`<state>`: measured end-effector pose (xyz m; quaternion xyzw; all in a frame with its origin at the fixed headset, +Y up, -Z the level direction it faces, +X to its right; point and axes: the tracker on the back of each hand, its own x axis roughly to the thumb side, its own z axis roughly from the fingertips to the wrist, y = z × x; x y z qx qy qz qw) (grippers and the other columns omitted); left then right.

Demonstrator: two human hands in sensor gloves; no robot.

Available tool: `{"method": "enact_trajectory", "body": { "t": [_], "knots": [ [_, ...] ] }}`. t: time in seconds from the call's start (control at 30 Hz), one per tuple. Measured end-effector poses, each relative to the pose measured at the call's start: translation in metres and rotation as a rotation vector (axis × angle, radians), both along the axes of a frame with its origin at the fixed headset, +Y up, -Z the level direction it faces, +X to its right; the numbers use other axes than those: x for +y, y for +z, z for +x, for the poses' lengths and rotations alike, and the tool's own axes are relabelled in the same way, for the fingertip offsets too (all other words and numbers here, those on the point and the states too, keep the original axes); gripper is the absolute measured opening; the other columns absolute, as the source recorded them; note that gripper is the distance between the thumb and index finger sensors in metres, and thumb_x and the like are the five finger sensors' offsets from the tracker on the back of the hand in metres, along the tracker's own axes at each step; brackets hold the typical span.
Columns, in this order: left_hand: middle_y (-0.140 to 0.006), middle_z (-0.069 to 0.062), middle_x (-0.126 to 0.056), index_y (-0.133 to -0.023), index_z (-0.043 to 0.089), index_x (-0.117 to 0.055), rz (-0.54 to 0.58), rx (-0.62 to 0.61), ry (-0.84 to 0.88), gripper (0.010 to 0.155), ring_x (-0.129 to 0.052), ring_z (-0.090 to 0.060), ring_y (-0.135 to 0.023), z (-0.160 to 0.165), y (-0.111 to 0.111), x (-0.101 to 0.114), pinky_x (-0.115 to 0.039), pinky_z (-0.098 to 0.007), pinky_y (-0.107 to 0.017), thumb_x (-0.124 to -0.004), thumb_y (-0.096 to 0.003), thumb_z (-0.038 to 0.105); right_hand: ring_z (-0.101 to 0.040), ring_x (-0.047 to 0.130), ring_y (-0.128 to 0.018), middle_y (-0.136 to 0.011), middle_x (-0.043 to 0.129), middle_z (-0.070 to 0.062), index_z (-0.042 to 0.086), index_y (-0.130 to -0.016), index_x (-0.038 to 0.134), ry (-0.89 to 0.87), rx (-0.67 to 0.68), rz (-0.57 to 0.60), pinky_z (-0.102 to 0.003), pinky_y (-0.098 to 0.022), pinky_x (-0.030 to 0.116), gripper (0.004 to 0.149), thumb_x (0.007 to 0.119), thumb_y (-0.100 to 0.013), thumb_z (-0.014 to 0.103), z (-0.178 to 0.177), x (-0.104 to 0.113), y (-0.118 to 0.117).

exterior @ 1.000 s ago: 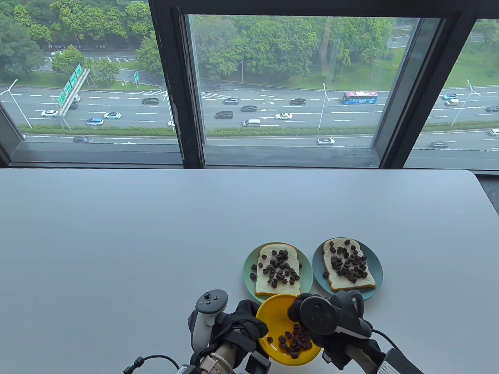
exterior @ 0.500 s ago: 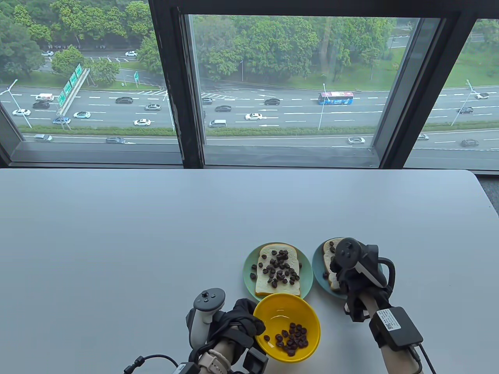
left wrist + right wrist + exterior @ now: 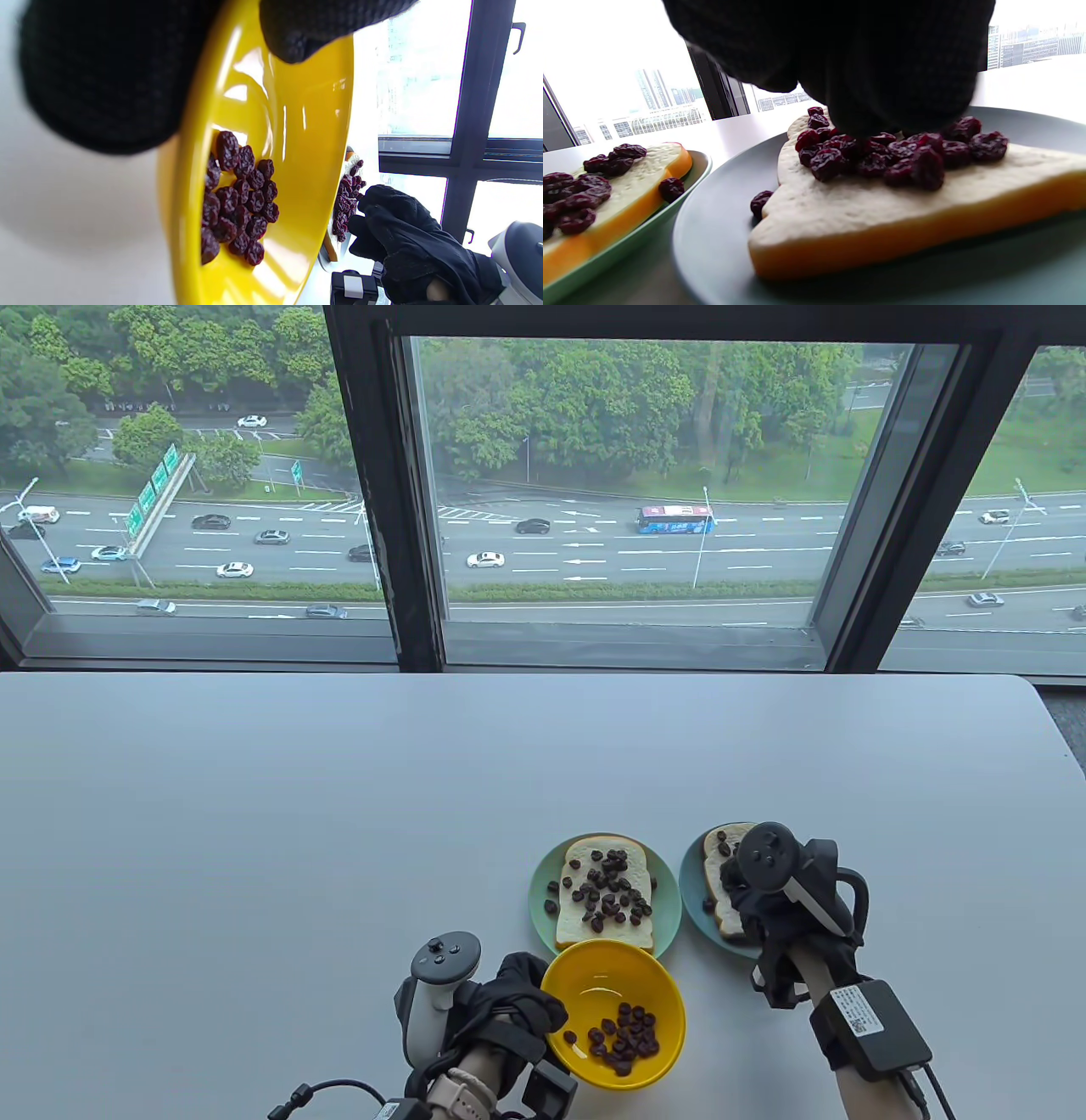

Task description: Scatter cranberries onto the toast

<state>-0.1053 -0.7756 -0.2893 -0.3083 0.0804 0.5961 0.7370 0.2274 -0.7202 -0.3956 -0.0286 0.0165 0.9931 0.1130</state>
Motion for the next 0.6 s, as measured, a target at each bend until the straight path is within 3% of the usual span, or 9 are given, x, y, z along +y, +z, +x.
{"method": "enact_trajectory", "body": {
  "t": [0.27,0.43,0.6],
  "knots": [
    [-0.069,-0.022,-0.064,-0.090,0.017,-0.048,0.039,0.098,-0.005,0.059,-0.079,-0.039,-0.038,-0.026,-0.009,0.010,-0.096,-0.037,-0.010,-0.078,-0.0388,0.016,-0.019,0.099,-0.051,-0.081,0.081,-0.005,0.031,-0.076,0.077,-0.025,0.023,0.047,-0.020,-0.027,0.094,0.041,0.076,-0.035,0.034,-0.001,0.029,0.038],
    [-0.069,-0.022,-0.065,-0.090,0.017,-0.049,0.036,0.156,0.008,0.059,-0.079,-0.039,-0.037,-0.050,-0.011,0.013,-0.096,-0.038,-0.010,-0.078,-0.0388,0.016,-0.021,0.098,-0.053,-0.081,0.081,-0.006,0.029,-0.077,0.078,-0.078,0.019,0.028,-0.022,-0.028,0.094,0.042,0.075,-0.036,0.036,0.010,0.024,0.070],
    [-0.070,-0.022,-0.064,-0.091,0.017,-0.049,0.024,0.231,0.005,0.059,-0.078,-0.040,-0.038,-0.078,-0.011,0.015,-0.095,-0.038,-0.010,-0.078,-0.0392,0.016,-0.022,0.097,-0.055,-0.081,0.080,-0.006,0.029,-0.077,0.078,-0.062,-0.027,0.010,-0.023,-0.030,0.094,0.042,0.074,-0.036,0.037,0.027,0.019,0.072]
  ]
}}
